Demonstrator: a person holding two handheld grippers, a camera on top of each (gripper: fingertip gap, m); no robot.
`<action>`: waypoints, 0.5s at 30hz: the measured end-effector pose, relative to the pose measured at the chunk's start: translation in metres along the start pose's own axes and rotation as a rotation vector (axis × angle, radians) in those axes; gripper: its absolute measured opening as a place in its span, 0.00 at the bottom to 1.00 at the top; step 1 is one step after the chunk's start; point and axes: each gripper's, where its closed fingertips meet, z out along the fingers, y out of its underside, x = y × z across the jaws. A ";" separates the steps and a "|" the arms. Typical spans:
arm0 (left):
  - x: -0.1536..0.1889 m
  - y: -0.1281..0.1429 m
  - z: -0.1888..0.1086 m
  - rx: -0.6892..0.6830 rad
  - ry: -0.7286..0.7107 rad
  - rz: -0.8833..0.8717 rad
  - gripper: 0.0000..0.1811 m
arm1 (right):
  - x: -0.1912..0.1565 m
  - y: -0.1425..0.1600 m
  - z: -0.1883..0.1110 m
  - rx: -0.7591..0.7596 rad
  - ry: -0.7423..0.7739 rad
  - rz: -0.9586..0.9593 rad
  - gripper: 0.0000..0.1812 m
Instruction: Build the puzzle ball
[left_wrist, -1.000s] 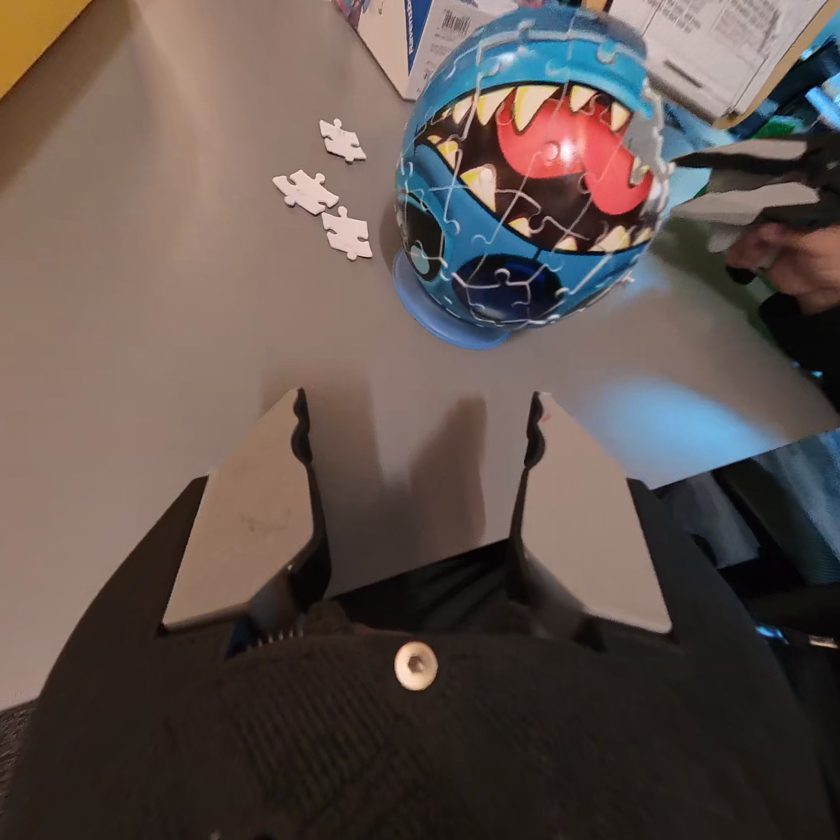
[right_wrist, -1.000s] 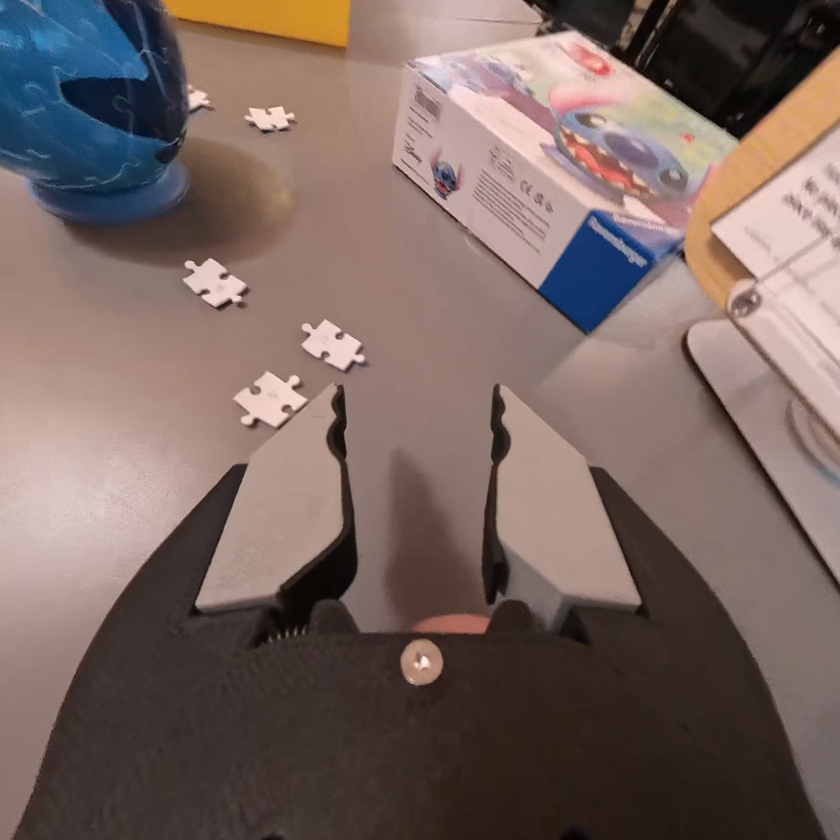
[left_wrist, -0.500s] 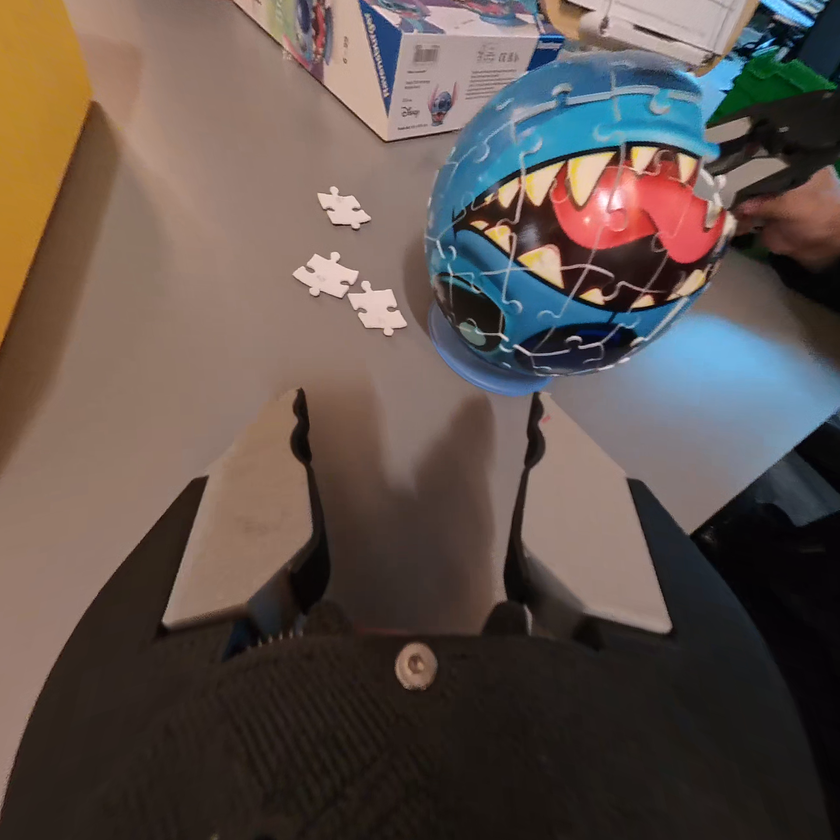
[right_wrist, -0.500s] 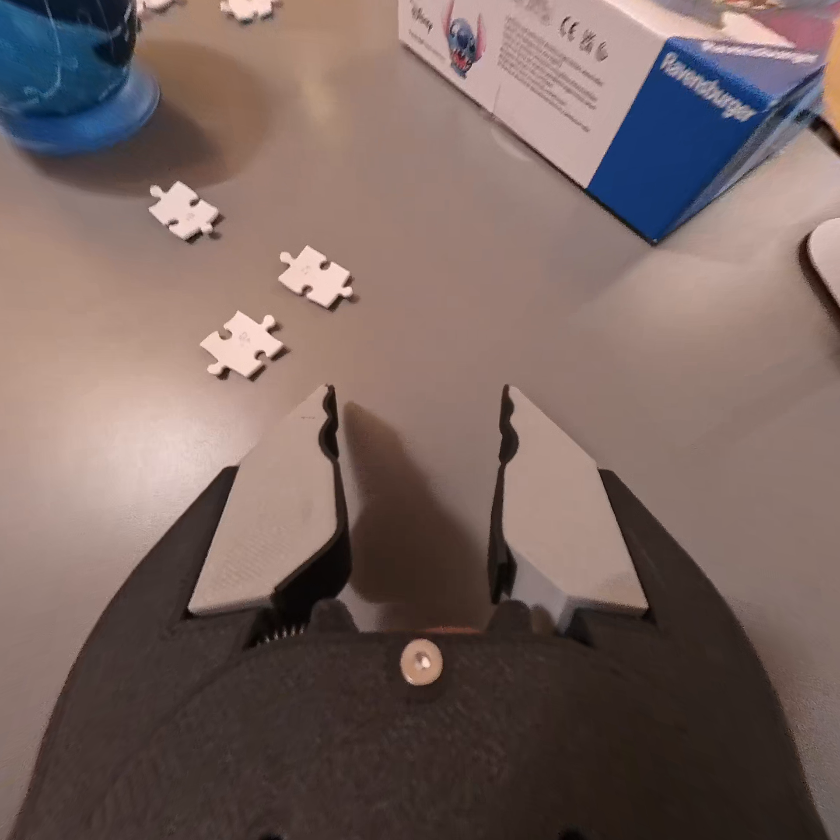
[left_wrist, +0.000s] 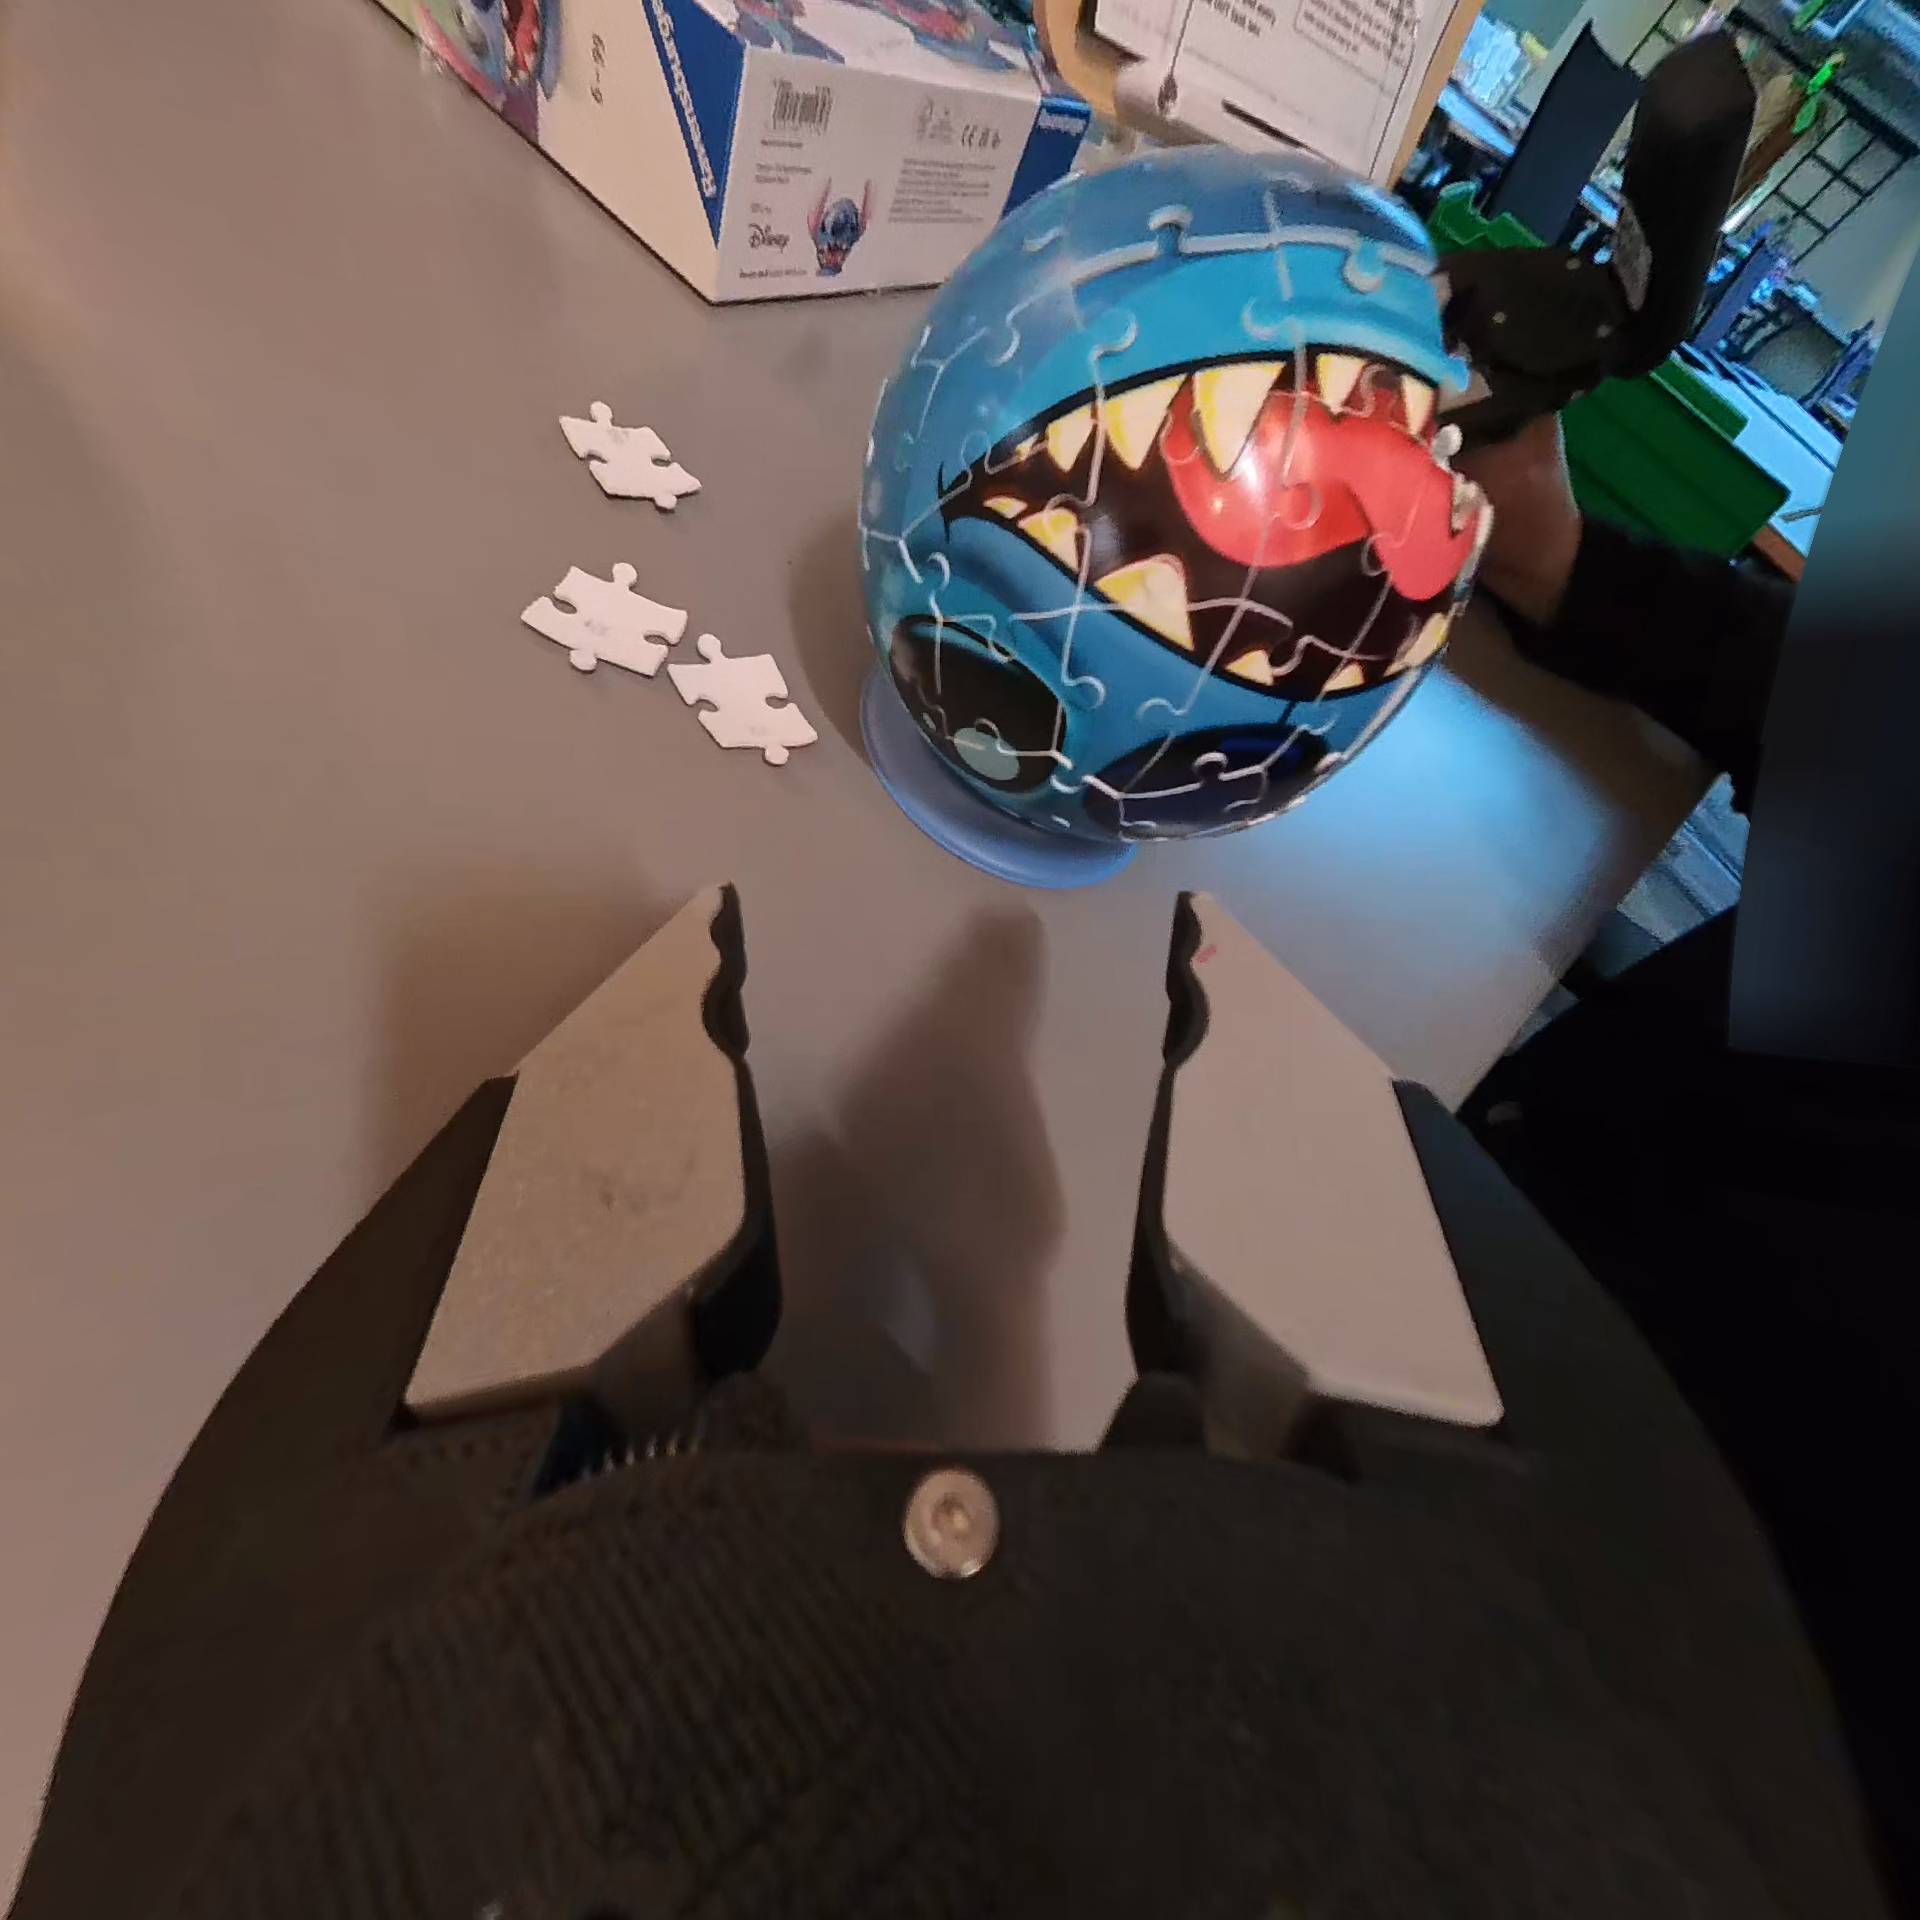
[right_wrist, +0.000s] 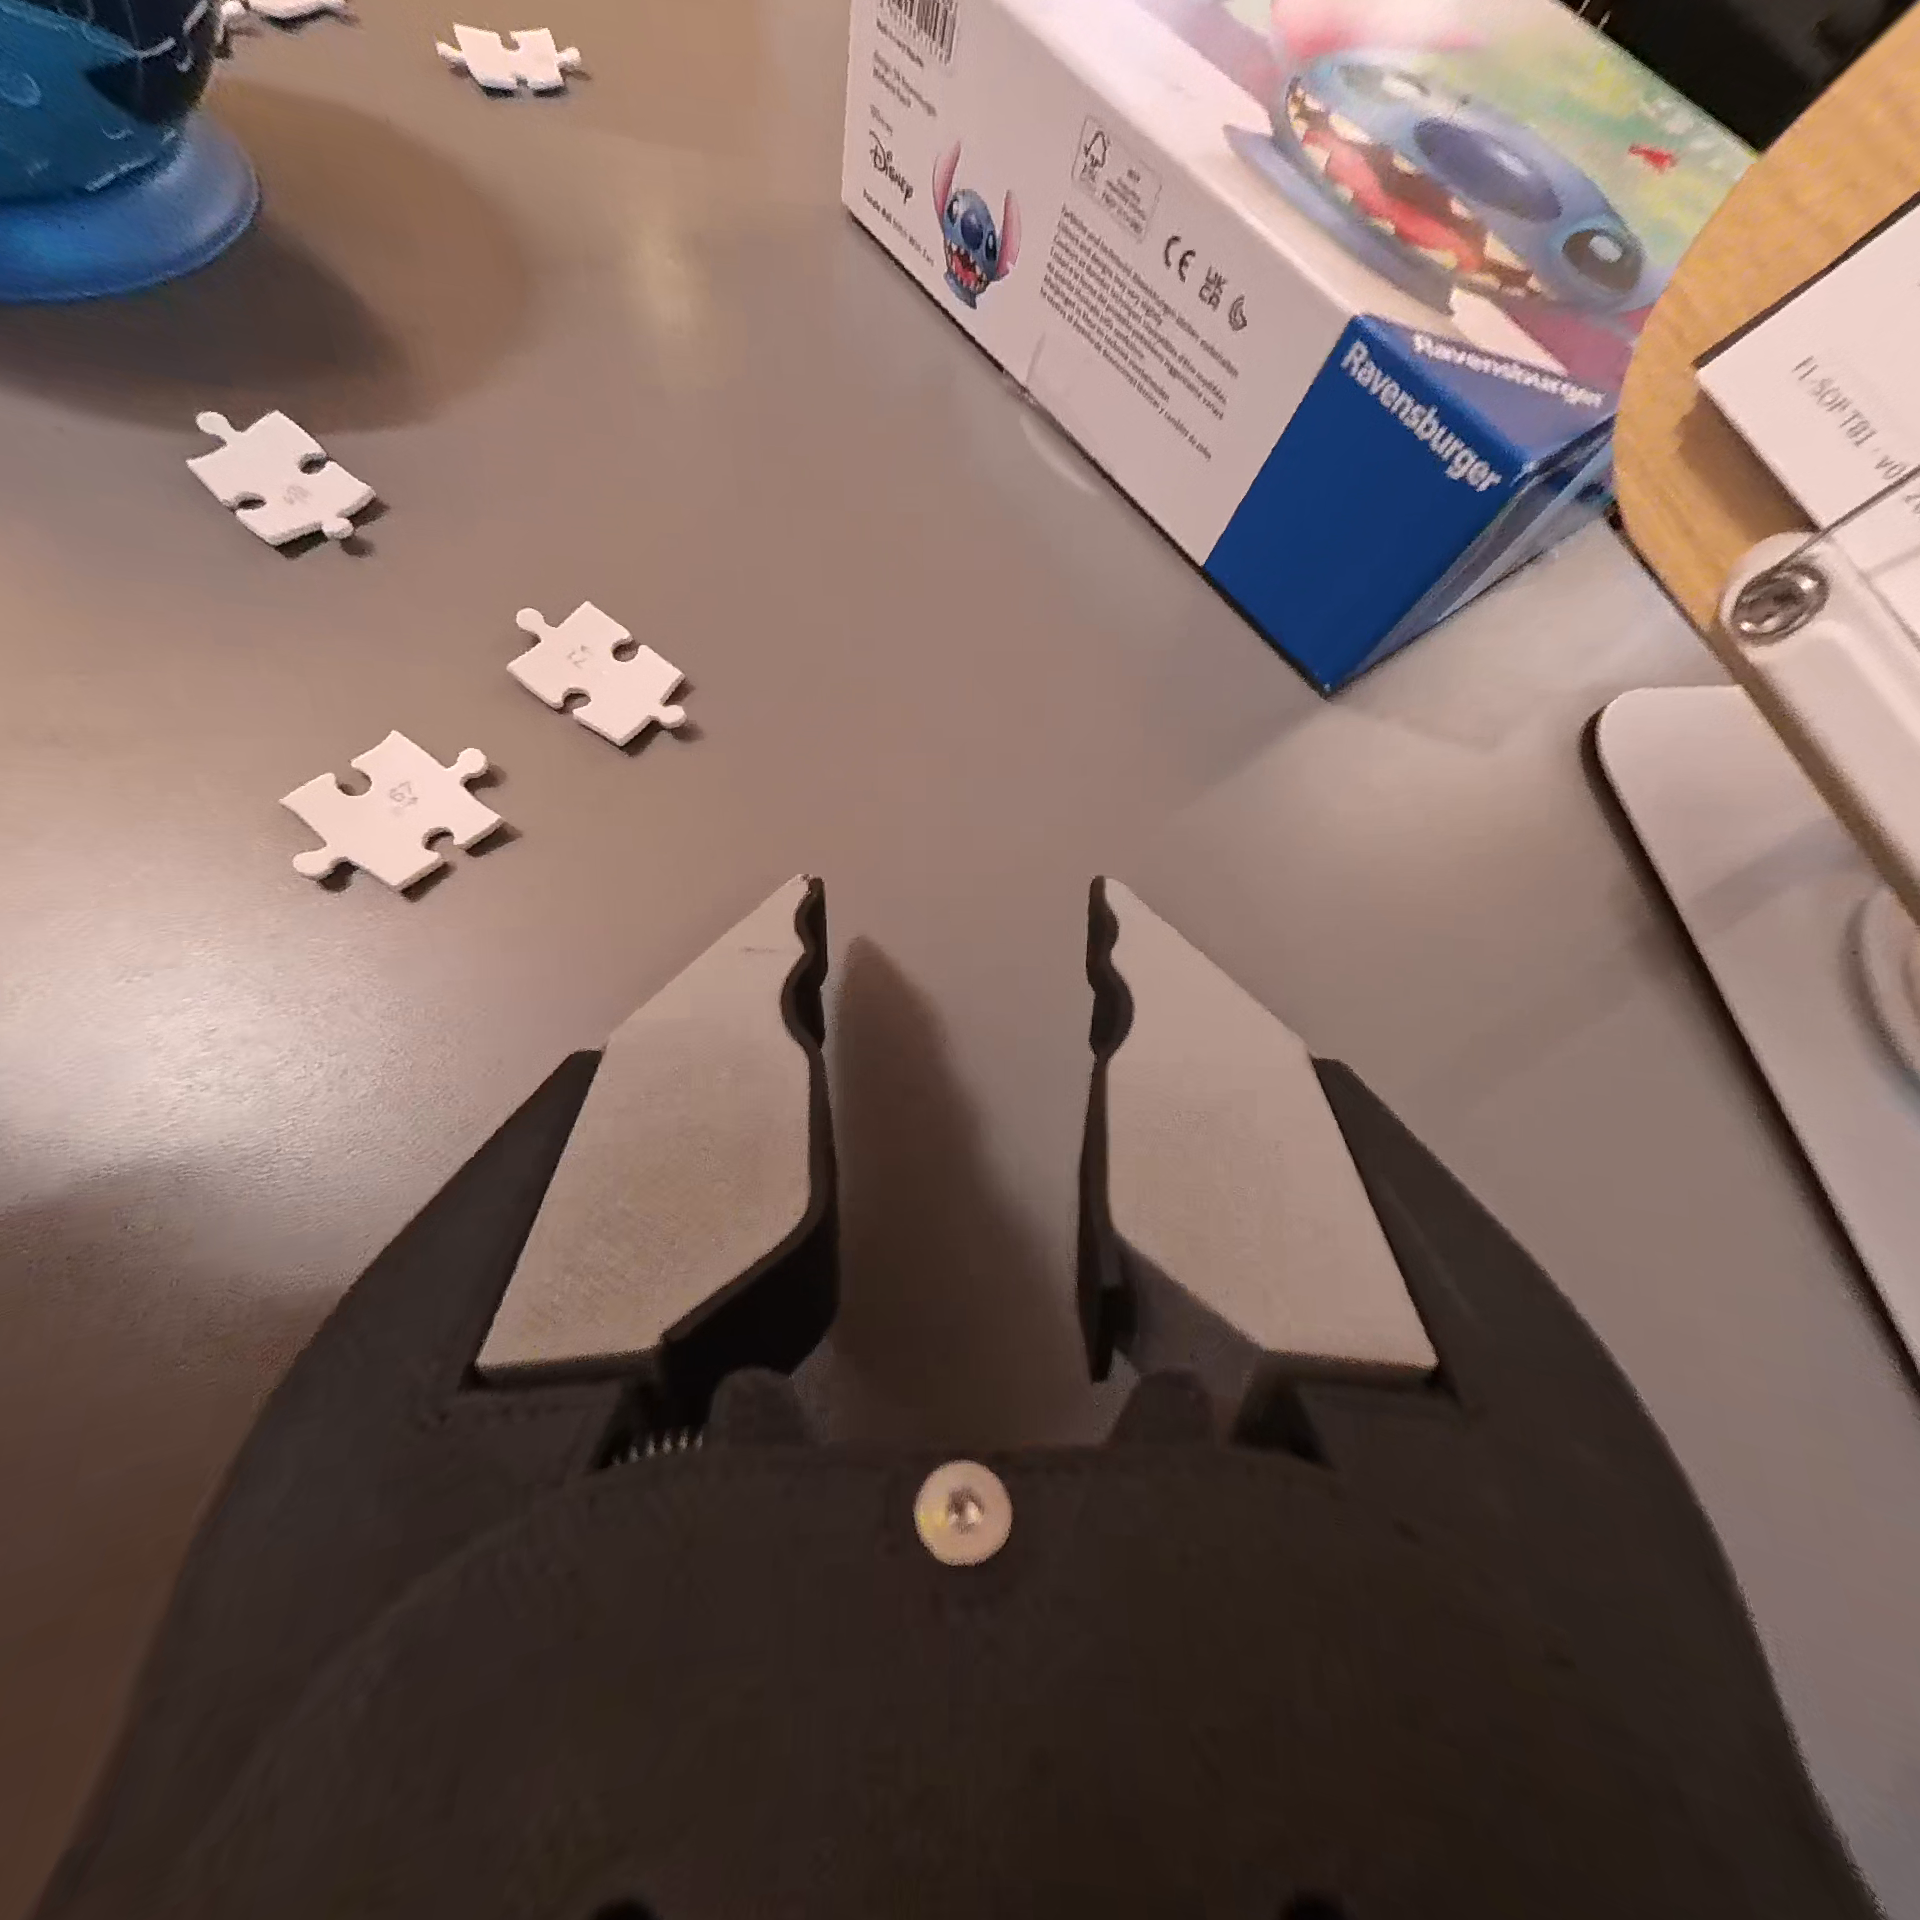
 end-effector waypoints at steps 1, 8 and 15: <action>0.000 -0.002 -0.002 0.019 -0.002 0.005 0.43 | 0.001 -0.001 0.000 0.007 0.018 -0.018 0.26; 0.007 -0.008 -0.009 0.087 0.030 0.040 0.40 | 0.009 -0.013 0.000 0.067 0.126 -0.123 0.28; 0.014 -0.006 -0.010 0.070 0.103 0.023 0.41 | 0.011 -0.023 0.007 0.099 0.153 -0.149 0.29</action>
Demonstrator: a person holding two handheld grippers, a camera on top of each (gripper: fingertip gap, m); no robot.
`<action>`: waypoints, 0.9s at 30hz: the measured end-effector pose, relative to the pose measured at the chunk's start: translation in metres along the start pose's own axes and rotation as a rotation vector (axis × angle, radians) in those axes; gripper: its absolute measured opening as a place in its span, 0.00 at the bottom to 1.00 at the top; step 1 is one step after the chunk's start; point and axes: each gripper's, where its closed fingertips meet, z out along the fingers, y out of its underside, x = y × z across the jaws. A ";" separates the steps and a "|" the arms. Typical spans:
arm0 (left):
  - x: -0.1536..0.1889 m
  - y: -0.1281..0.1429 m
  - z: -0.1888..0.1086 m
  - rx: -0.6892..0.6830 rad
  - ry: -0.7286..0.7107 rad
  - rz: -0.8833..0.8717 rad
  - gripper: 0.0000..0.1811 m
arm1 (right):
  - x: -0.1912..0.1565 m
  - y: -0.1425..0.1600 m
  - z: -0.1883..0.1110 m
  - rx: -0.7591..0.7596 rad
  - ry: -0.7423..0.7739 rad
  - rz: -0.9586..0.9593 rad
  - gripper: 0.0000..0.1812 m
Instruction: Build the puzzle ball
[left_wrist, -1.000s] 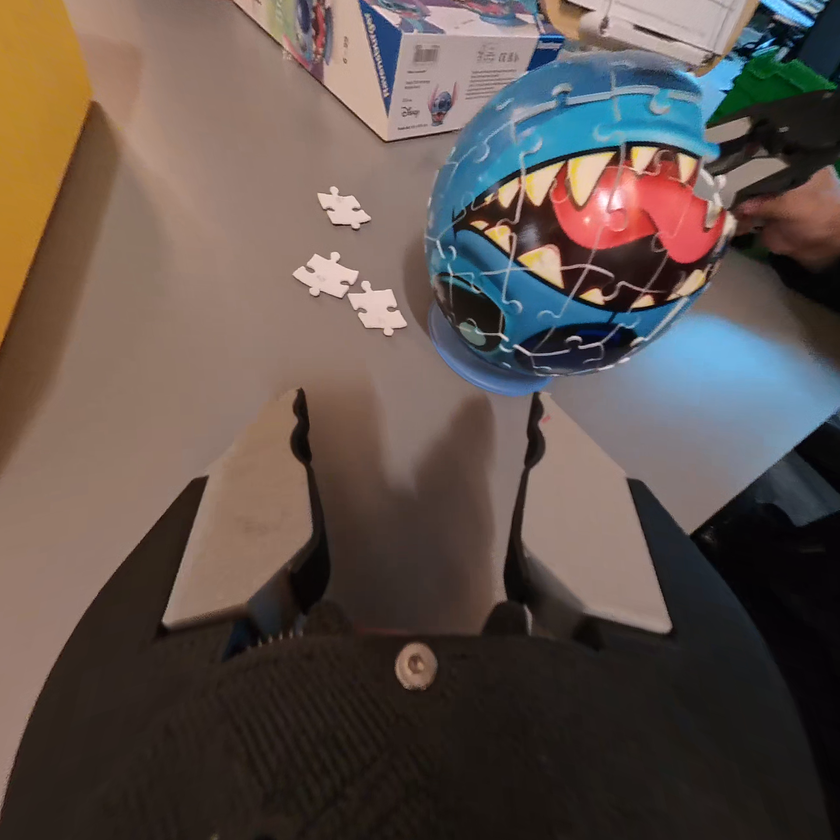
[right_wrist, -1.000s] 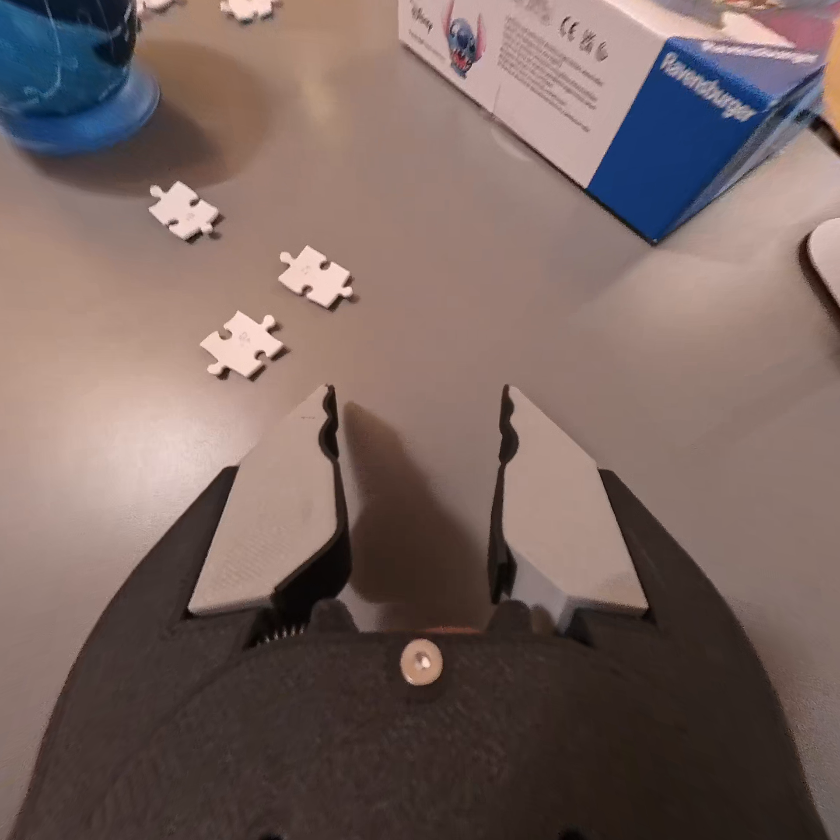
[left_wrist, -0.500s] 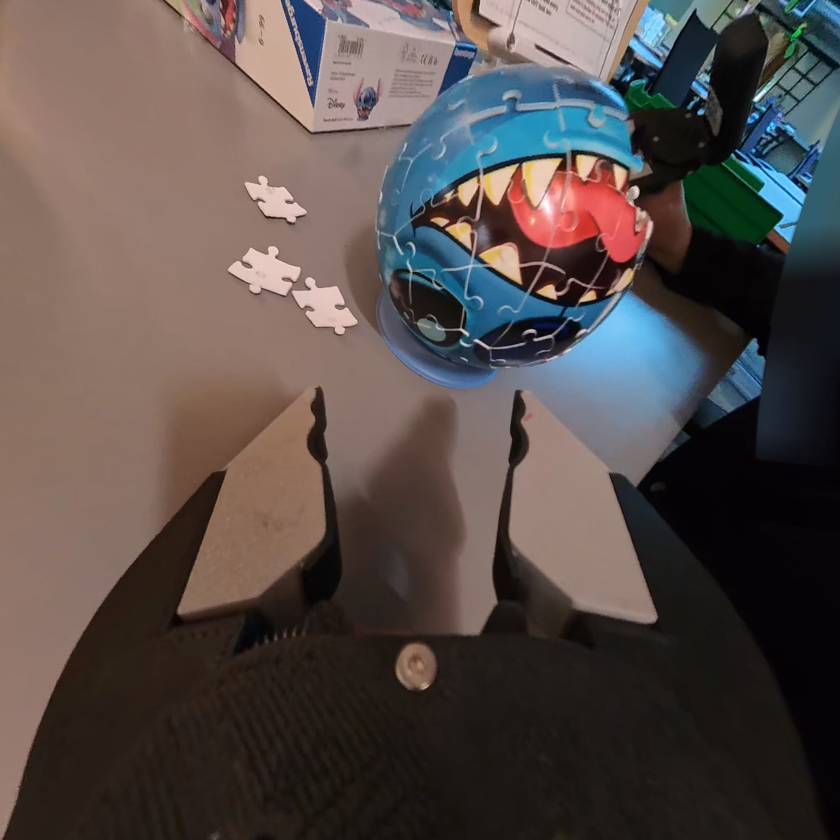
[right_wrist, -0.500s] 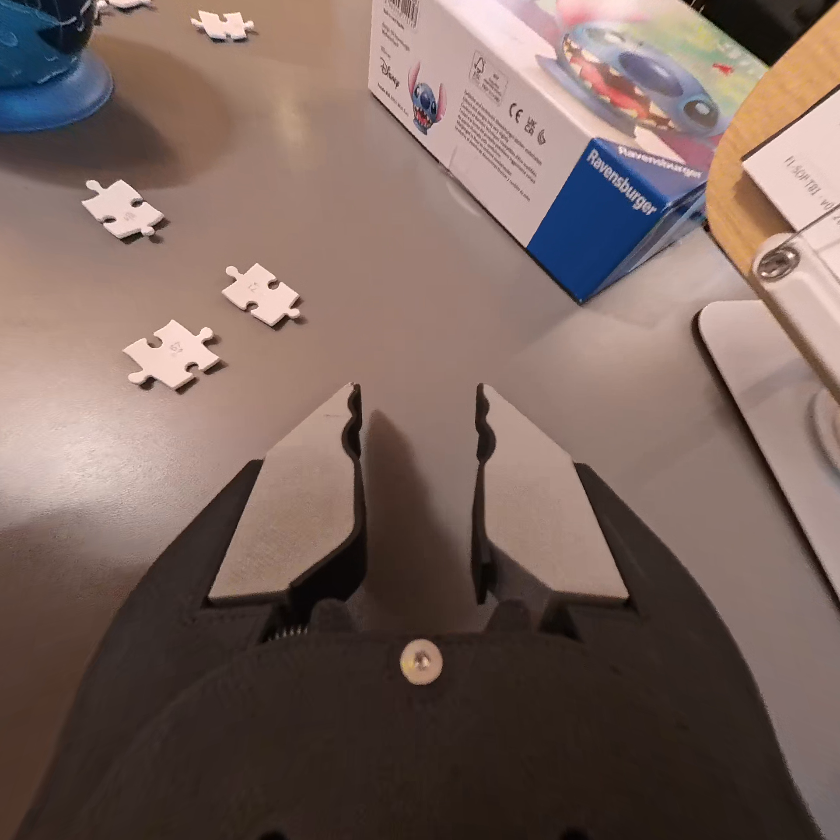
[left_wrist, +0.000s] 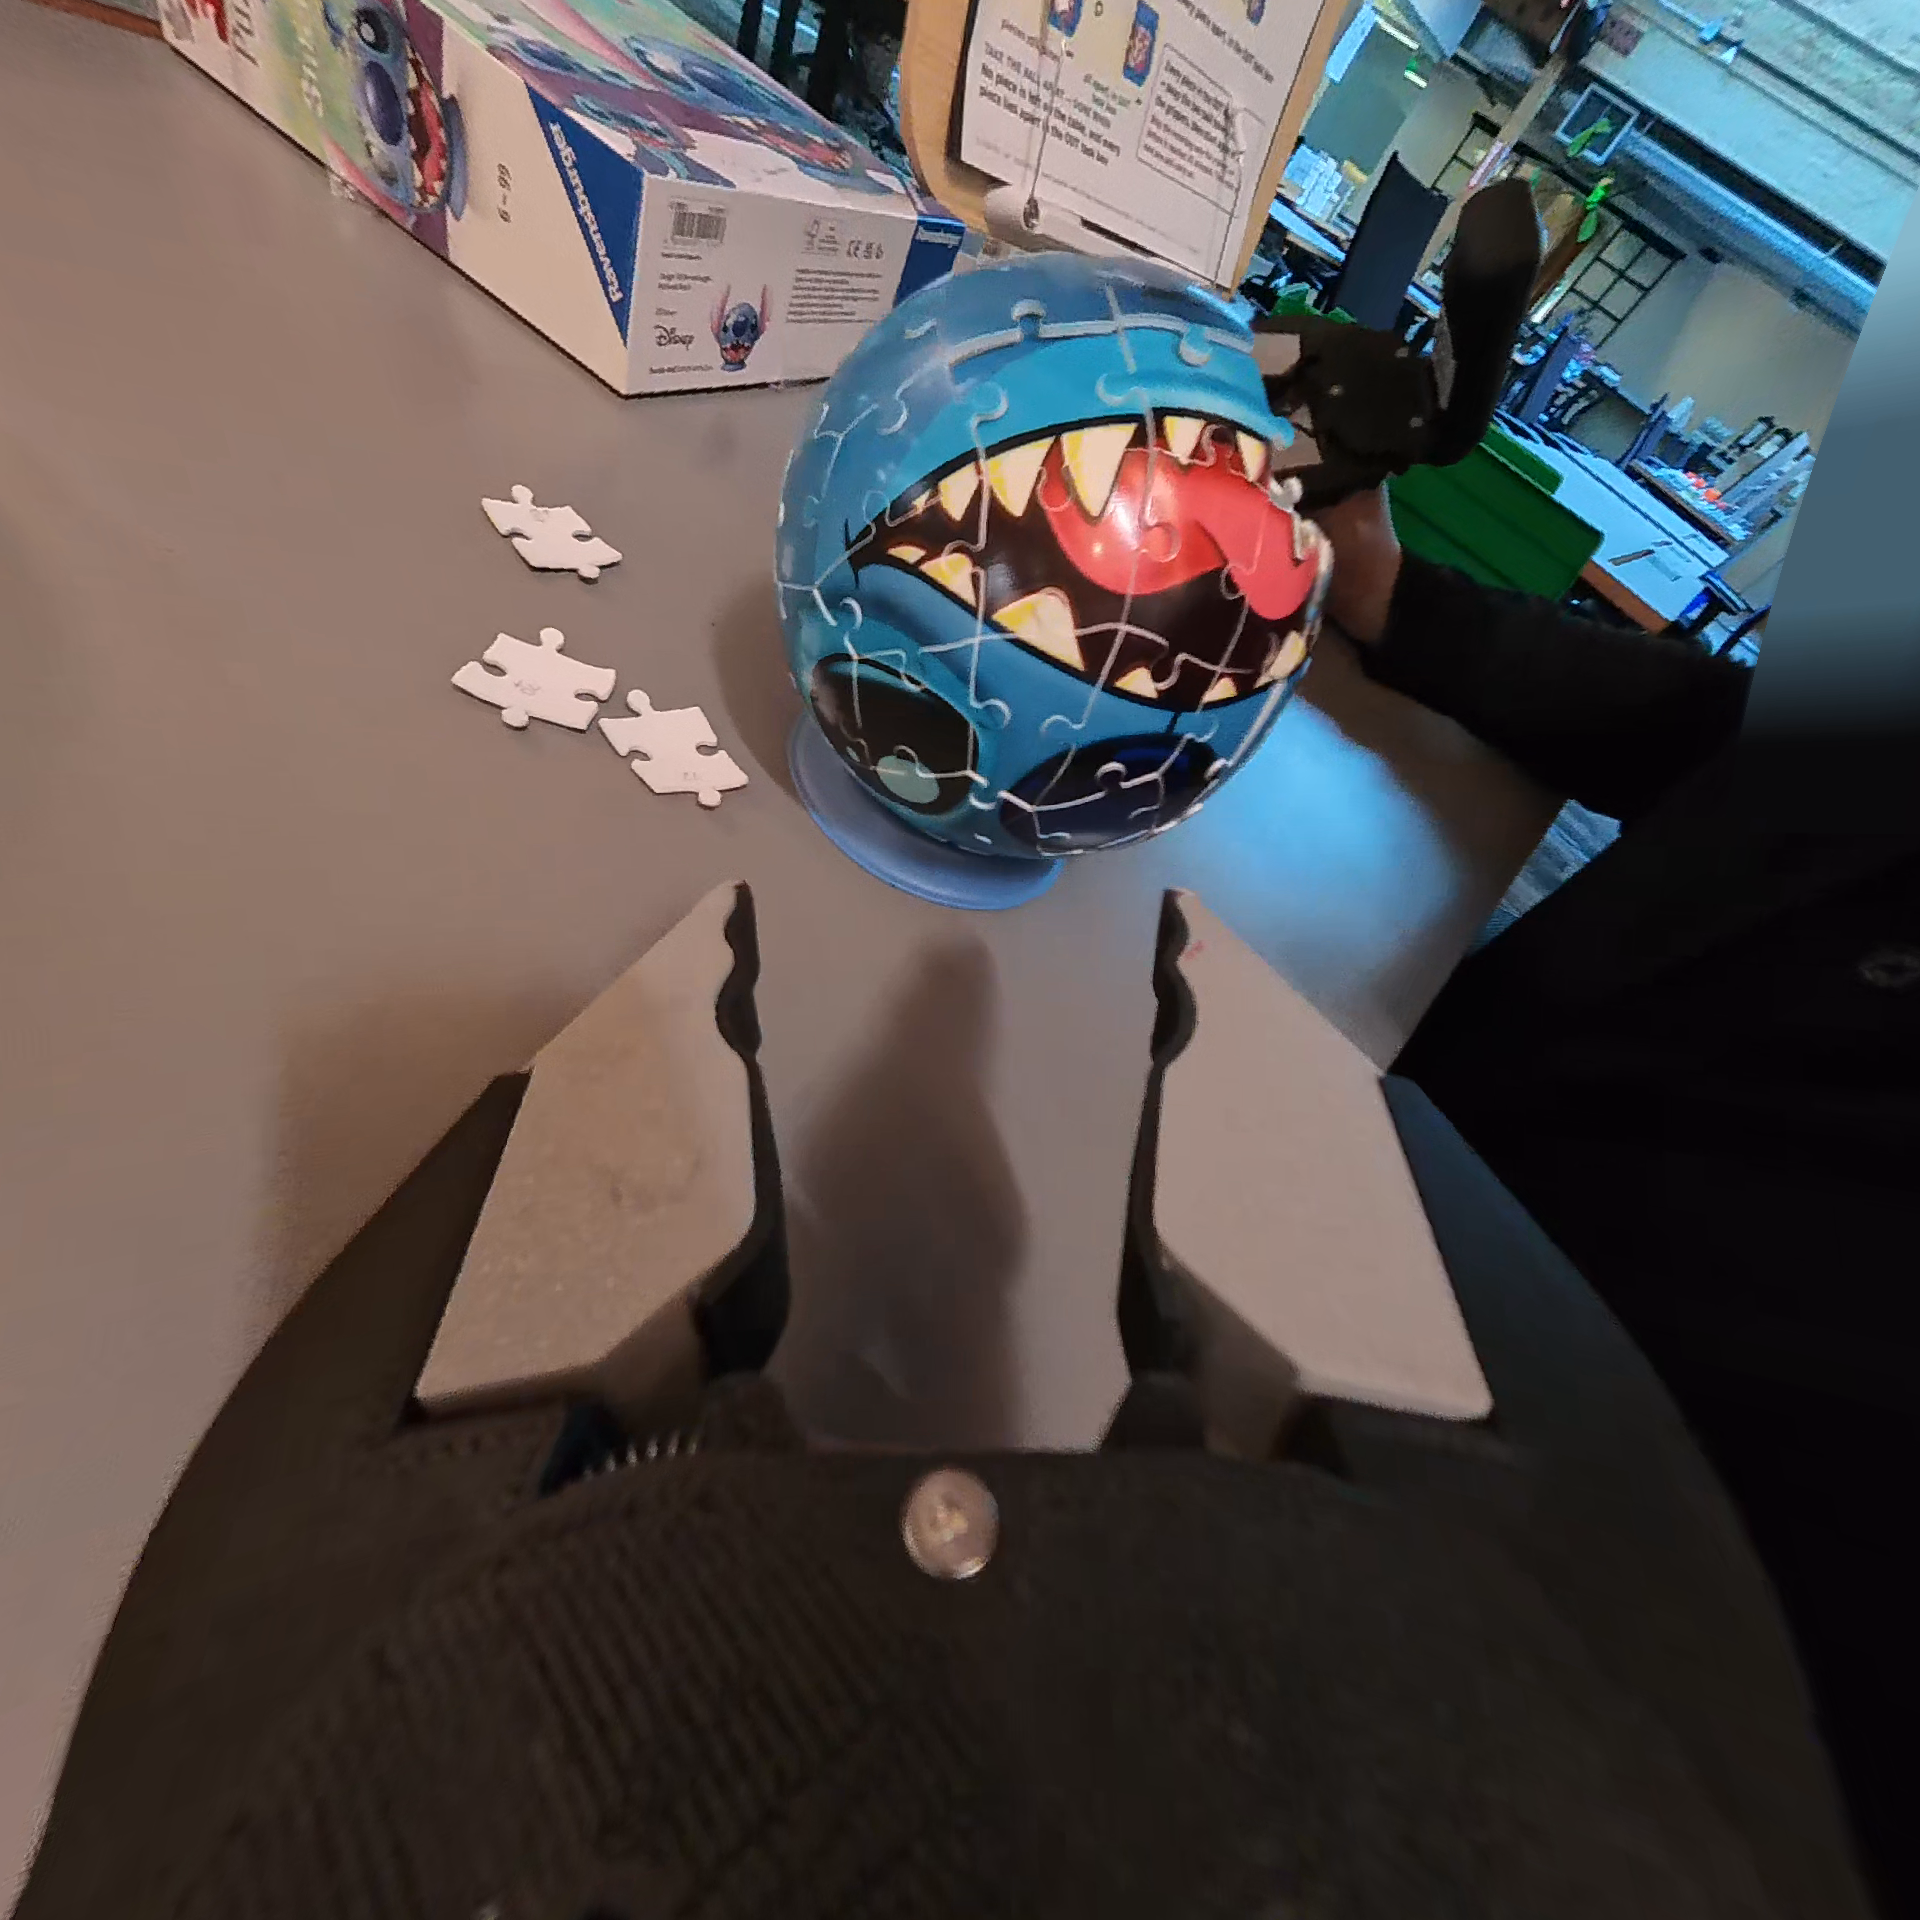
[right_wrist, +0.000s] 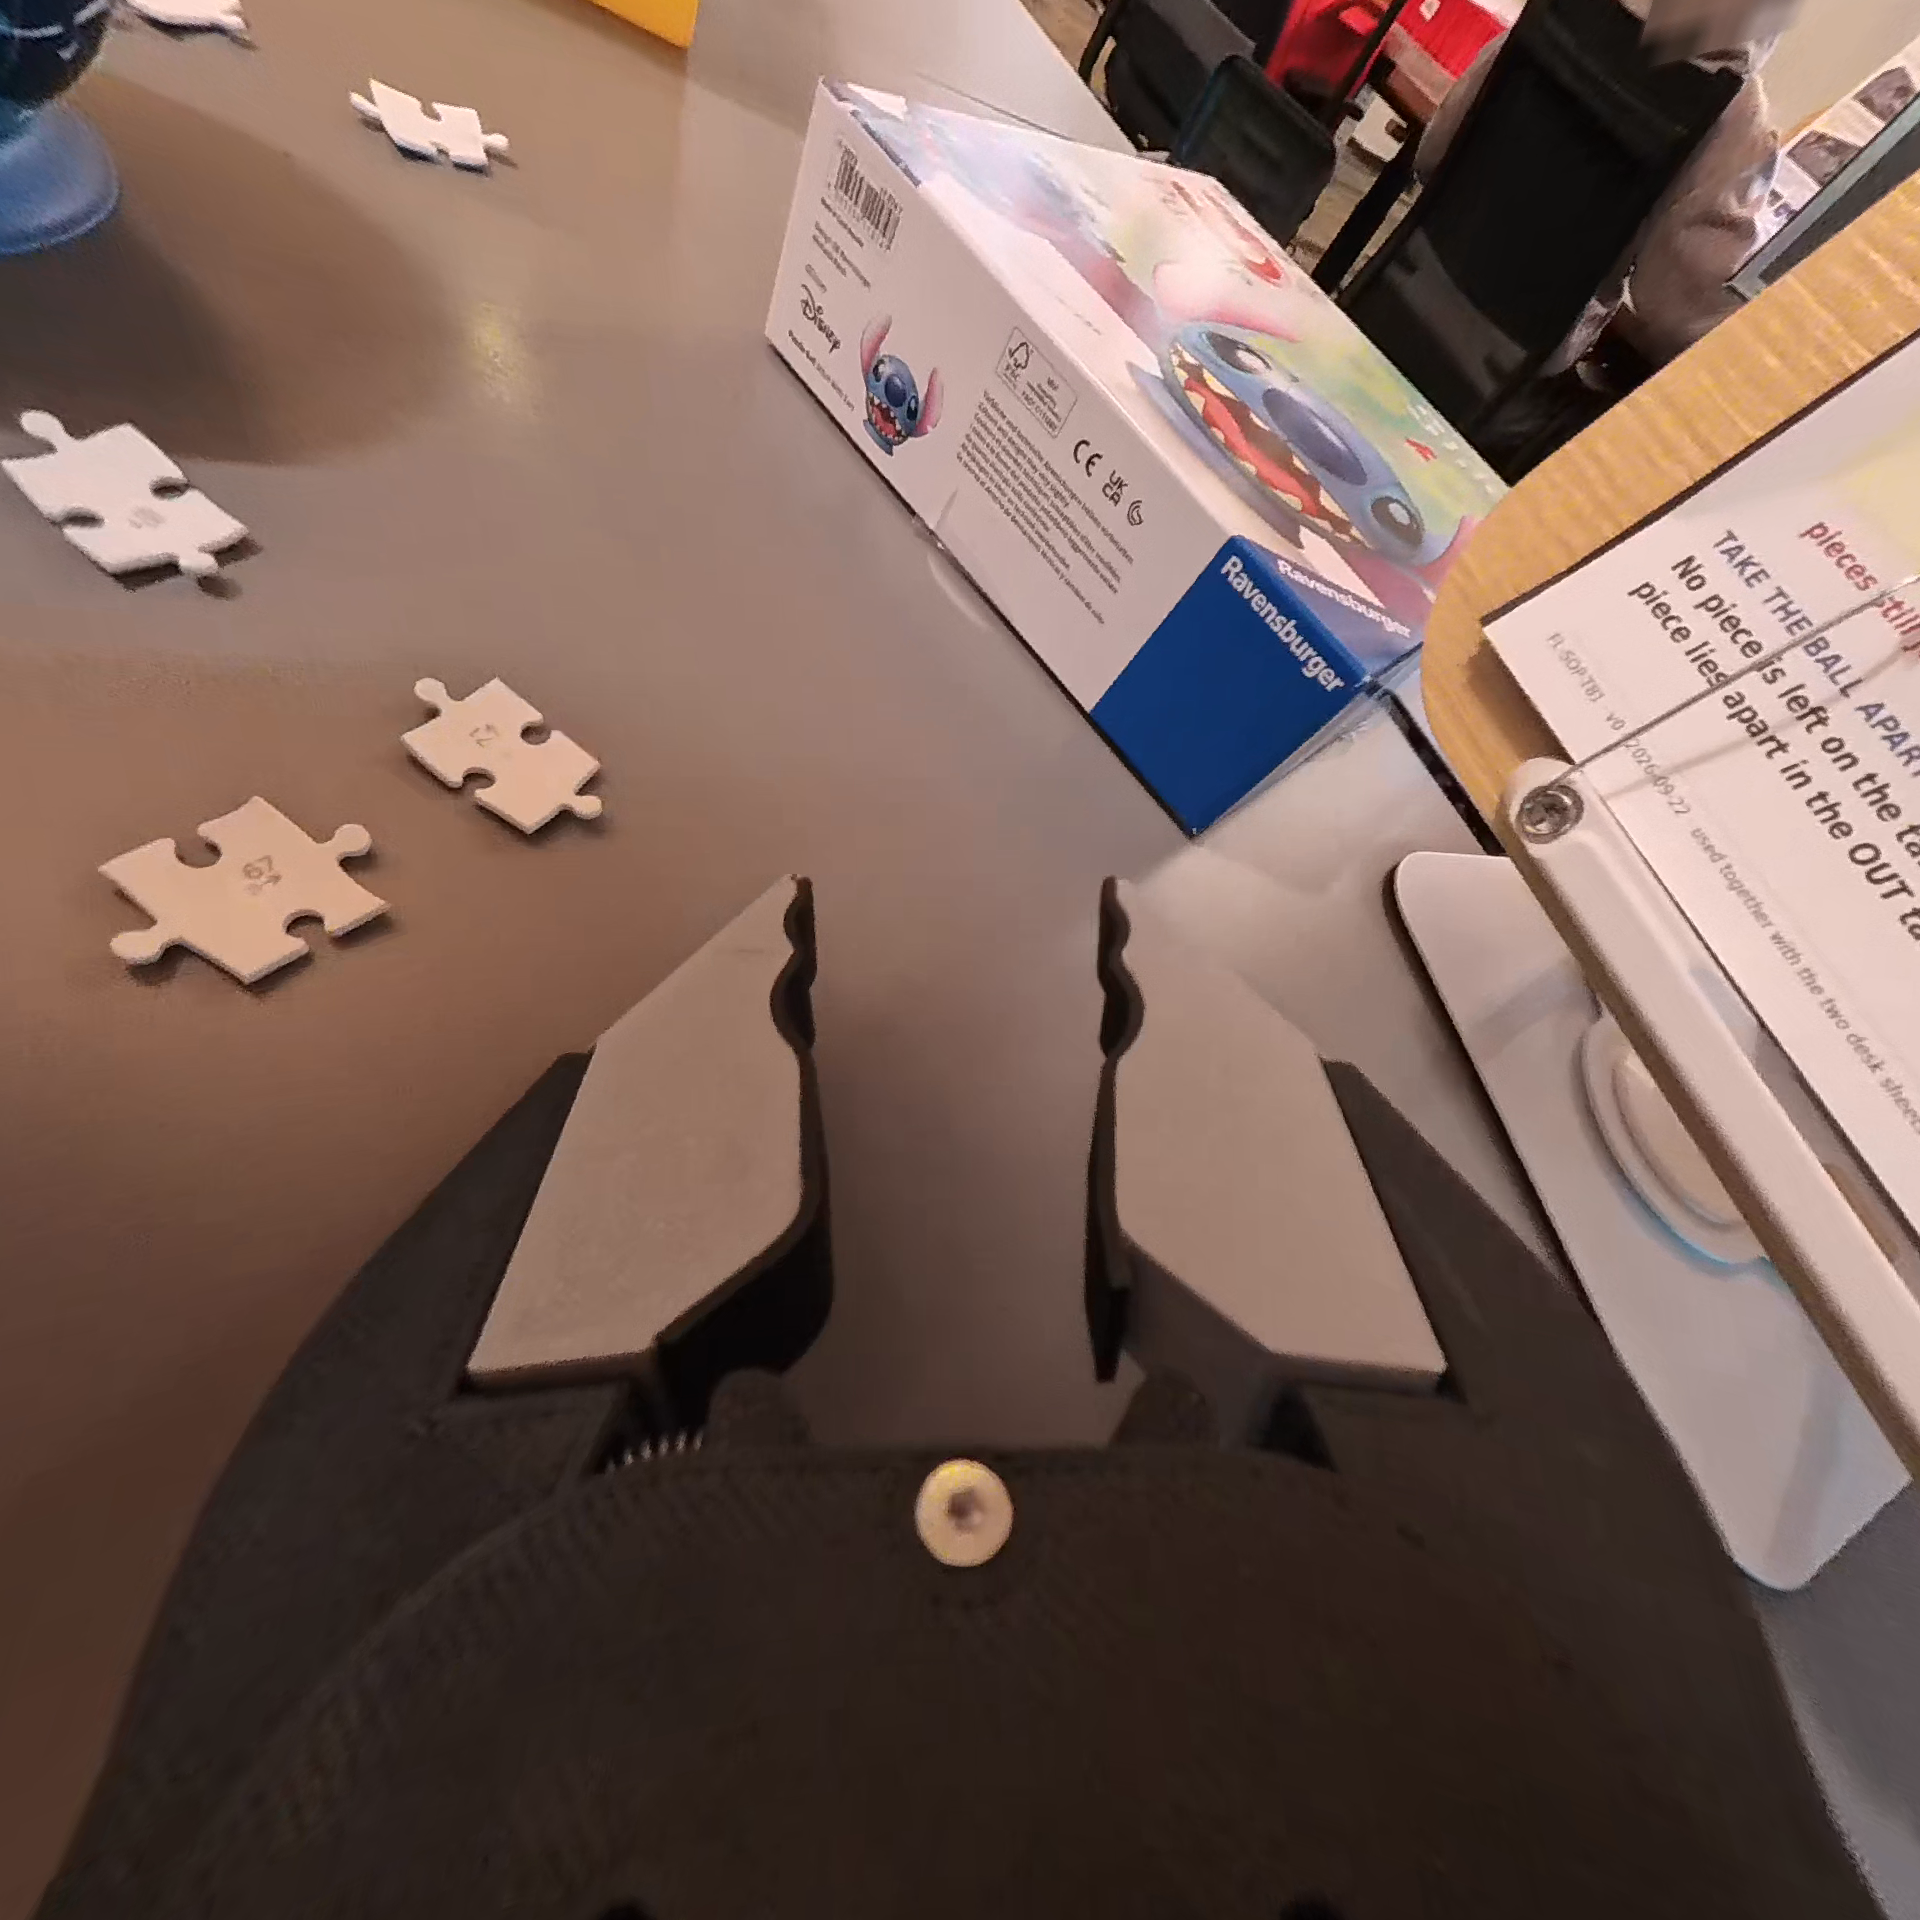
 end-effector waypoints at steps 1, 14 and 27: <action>0.000 0.001 0.000 -0.007 0.008 -0.008 0.42 | 0.000 -0.001 0.001 0.007 -0.006 0.007 0.28; 0.010 -0.002 -0.003 0.023 0.012 0.092 0.57 | -0.052 -0.040 -0.003 0.189 -0.168 -0.174 0.37; -0.022 -0.013 0.033 -0.166 -0.075 0.567 0.69 | -0.183 -0.131 0.038 0.220 -0.472 -0.197 0.54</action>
